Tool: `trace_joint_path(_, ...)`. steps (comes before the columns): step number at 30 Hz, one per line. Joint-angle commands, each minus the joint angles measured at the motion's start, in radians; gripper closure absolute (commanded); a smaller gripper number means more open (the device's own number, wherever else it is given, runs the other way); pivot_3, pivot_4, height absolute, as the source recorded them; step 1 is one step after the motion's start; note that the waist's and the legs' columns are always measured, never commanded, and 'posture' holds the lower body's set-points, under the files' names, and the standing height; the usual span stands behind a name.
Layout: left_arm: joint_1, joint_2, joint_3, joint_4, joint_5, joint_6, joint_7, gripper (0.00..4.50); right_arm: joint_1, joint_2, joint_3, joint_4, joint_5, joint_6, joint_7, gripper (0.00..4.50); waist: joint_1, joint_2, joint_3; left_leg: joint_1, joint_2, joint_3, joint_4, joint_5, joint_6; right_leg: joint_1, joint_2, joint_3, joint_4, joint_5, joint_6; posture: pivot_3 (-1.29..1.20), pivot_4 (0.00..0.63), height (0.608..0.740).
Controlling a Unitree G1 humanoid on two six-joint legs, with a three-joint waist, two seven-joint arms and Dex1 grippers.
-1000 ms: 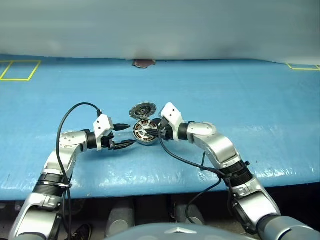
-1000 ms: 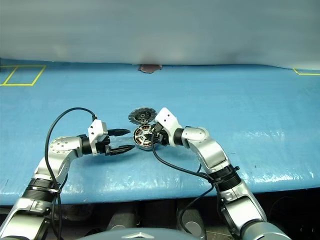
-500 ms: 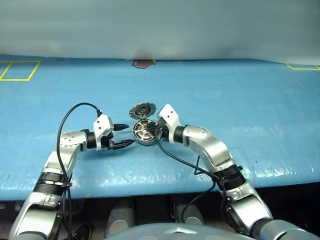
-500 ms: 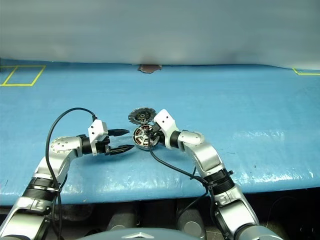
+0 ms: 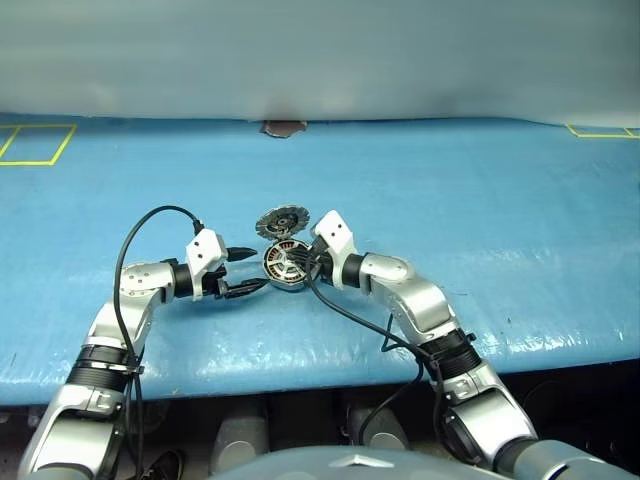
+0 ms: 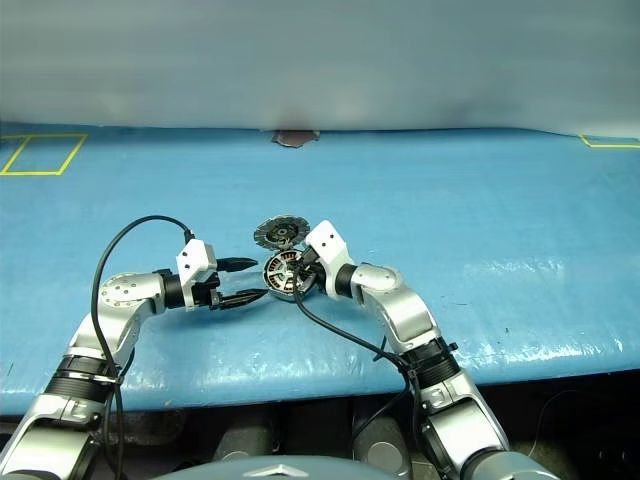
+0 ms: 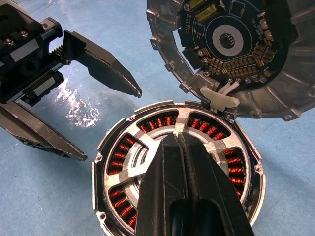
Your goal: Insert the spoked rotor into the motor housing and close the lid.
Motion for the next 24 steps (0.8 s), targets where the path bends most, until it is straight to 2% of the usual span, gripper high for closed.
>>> trace_joint_path(1,-0.008,-0.006,0.003,-0.022,-0.002,-0.006,-0.002,0.99,0.032,-0.018,0.014,0.02,-0.03,0.029,-0.016,4.45,-0.001,0.0,0.0,0.0,0.0,0.0,0.0,0.0,0.0,0.0,0.0,0.0,0.0,0.0,0.0,0.0,0.15,0.74)
trace_joint_path(8,-0.016,-0.013,-0.001,-0.012,0.001,-0.009,-0.006,0.99,0.014,0.011,-0.081,0.021,-0.002,0.015,-0.089,4.45,0.001,0.0,0.0,0.0,0.0,0.0,0.0,0.0,0.0,0.0,0.0,0.0,0.0,0.0,0.0,0.0,0.15,0.74)
trace_joint_path(16,-0.015,-0.021,-0.002,-0.01,0.001,-0.012,-0.004,0.99,0.017,0.017,-0.079,0.003,-0.003,0.001,-0.088,4.45,-0.001,0.0,0.0,-0.002,0.0,0.0,-0.002,0.0,0.0,-0.002,0.0,0.0,0.0,0.0,0.0,0.0,0.15,0.74)
trace_joint_path(20,-0.014,-0.017,0.002,-0.01,0.001,-0.012,-0.004,0.99,0.037,0.01,-0.065,-0.072,0.004,-0.004,-0.069,4.45,-0.001,0.0,0.0,-0.002,0.0,0.0,-0.002,0.0,0.0,-0.002,0.0,0.0,-0.001,0.0,0.0,0.0,0.15,0.74)
trace_joint_path(24,-0.018,-0.015,0.004,-0.009,-0.002,-0.012,-0.009,0.99,0.023,-0.051,-0.023,-0.232,-0.001,0.02,-0.018,4.45,-0.003,0.001,0.001,-0.002,0.0,0.0,-0.002,0.0,0.0,-0.002,0.0,0.0,-0.001,0.0,0.0,0.0,0.15,0.74)
